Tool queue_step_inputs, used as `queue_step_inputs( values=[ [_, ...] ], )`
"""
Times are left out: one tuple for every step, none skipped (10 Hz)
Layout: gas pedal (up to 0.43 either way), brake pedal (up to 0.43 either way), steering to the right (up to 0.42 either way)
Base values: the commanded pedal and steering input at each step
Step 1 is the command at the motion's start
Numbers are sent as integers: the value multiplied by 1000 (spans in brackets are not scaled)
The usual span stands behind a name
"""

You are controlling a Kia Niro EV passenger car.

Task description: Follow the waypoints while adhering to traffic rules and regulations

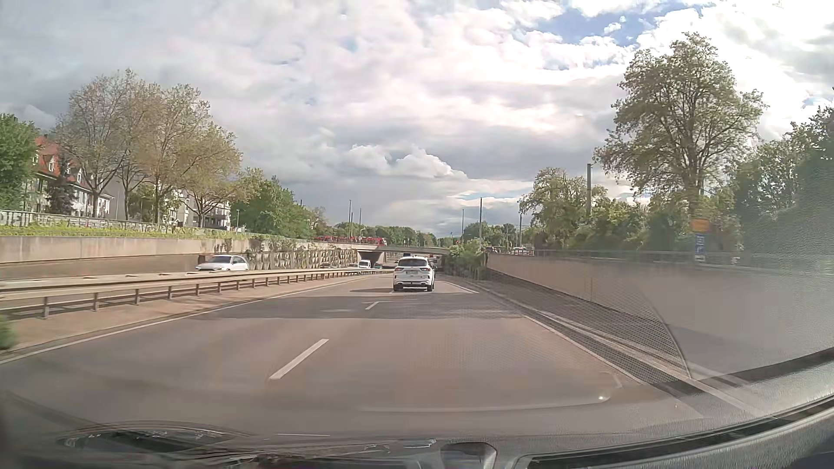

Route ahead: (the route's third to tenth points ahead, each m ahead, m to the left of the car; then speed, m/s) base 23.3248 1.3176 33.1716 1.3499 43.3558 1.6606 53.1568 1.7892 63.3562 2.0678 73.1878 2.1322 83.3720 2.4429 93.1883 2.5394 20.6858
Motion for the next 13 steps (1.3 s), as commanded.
queue_step_inputs(
  values=[
    [79,0,1],
    [79,0,1],
    [79,0,0],
    [79,0,1],
    [67,0,1],
    [59,0,1],
    [59,0,1],
    [59,0,1],
    [59,0,1],
    [47,0,1],
    [47,0,1],
    [47,0,1],
    [47,0,1]
  ],
)
